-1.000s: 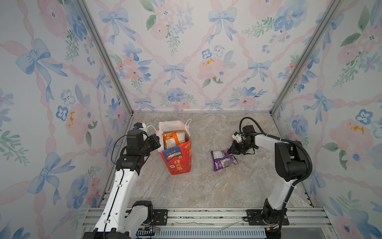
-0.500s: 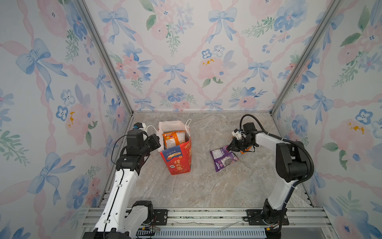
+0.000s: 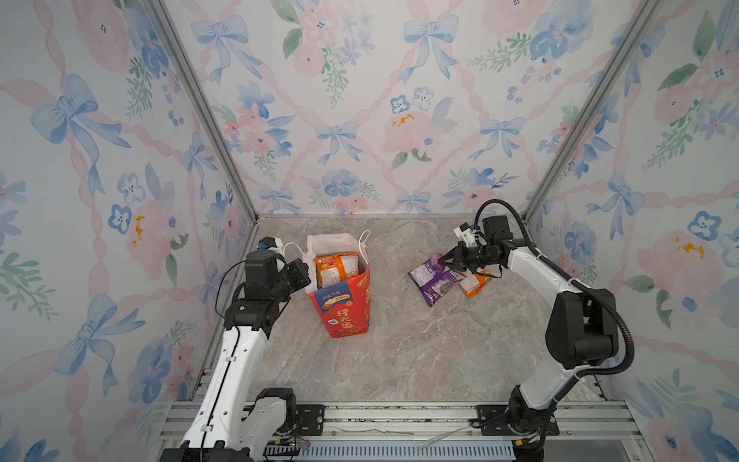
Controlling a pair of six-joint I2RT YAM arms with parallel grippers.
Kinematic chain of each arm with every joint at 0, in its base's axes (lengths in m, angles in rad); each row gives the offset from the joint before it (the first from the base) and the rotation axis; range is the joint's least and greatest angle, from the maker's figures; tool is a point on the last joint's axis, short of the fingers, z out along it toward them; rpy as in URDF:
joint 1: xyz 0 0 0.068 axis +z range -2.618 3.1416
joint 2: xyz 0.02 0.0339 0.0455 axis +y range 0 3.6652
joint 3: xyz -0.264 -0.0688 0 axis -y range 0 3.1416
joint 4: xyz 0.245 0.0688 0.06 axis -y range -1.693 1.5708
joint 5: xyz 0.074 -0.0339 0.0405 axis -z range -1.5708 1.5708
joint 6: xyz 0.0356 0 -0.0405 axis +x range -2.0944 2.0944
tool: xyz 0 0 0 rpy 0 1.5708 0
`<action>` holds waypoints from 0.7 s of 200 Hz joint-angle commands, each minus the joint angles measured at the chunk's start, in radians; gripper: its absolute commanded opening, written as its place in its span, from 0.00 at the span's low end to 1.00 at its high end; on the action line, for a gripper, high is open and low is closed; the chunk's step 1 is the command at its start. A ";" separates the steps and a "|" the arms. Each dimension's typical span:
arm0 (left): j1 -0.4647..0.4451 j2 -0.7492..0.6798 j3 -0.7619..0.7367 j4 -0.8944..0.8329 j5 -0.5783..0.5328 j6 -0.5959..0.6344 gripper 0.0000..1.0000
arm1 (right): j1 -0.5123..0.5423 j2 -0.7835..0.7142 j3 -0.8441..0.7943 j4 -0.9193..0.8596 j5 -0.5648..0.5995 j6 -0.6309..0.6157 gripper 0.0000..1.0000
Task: Place the snacks into the paper bag
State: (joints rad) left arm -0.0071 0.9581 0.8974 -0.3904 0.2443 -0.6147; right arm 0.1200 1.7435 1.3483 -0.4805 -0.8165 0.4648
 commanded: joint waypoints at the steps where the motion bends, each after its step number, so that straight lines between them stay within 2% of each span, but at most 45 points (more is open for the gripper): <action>1: -0.005 -0.007 -0.006 -0.020 0.000 -0.002 0.00 | -0.018 -0.033 -0.004 0.192 -0.174 0.211 0.00; 17: -0.006 -0.007 -0.006 -0.020 -0.001 -0.002 0.00 | -0.019 -0.037 -0.039 0.407 -0.248 0.385 0.00; 46: -0.006 -0.004 -0.006 -0.021 -0.001 -0.001 0.00 | -0.017 -0.028 -0.086 0.932 -0.336 0.833 0.00; 59: -0.006 -0.004 -0.006 -0.019 -0.002 -0.002 0.00 | -0.016 -0.004 -0.084 1.231 -0.352 1.074 0.00; 68: -0.005 -0.007 -0.006 -0.020 -0.001 -0.002 0.00 | -0.016 0.028 -0.066 1.471 -0.346 1.288 0.00; 83: -0.006 -0.006 -0.006 -0.020 -0.003 -0.002 0.00 | -0.009 0.113 0.016 1.858 -0.309 1.645 0.00; 86: -0.007 -0.007 -0.006 -0.019 -0.002 -0.002 0.00 | -0.007 0.126 0.038 1.882 -0.298 1.678 0.00; 97: -0.007 -0.007 -0.006 -0.019 -0.001 -0.002 0.00 | 0.010 0.131 0.094 1.871 -0.296 1.681 0.00; 140: -0.008 -0.005 -0.003 -0.021 0.000 -0.003 0.00 | 0.081 0.117 0.356 1.564 -0.338 1.494 0.00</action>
State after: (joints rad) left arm -0.0078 0.9581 0.8974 -0.3904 0.2443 -0.6147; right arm 0.1532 1.8835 1.5475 1.0794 -1.1217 1.9392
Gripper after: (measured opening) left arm 0.048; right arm 0.047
